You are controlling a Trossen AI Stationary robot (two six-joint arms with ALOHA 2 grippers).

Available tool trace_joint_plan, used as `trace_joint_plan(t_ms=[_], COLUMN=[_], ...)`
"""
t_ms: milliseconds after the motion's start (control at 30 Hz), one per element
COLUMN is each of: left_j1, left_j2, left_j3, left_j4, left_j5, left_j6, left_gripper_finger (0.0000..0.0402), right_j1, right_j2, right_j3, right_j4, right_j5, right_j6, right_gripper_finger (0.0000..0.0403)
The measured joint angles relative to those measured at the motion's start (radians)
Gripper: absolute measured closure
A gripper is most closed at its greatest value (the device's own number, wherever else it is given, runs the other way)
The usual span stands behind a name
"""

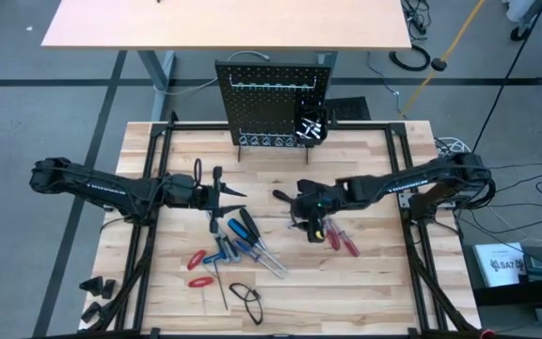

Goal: Hang tools onto peg board
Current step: Put the extension bar into the black bin on the pegboard

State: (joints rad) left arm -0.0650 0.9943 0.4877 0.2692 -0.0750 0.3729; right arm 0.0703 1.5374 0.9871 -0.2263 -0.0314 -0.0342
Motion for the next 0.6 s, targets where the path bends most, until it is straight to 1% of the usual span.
trace_joint_plan(t_ms=[100,333,500,600], left_j1=[0.0,0.0,0.0,0.0], left_j2=[0.0,0.0,0.0,0.0], left_j3=[0.0,0.0,0.0,0.0], left_j4=[0.0,0.001,0.001,-0.002], left_j5=[0.0,0.0,0.0,0.0], left_j6=[0.0,0.0,0.0,0.0], left_gripper_finger=[0.0268,0.0268,0.0268,0.0268], right_j1=[-0.002,0.0,-0.001,-0.001], right_j2=[-0.001,-0.001,0.031,0.087], right_j3=[-0.08,-0.227,-0.259,-0.259], right_j4=[0.106,0.317,0.425,0.487], right_j5=[0.004,0.0,-0.007,-0.07], right_j6=[-0.005,-0.15,-0.197,-0.187], right_gripper_finger=[0.0202,0.0202,0.0202,0.0202])
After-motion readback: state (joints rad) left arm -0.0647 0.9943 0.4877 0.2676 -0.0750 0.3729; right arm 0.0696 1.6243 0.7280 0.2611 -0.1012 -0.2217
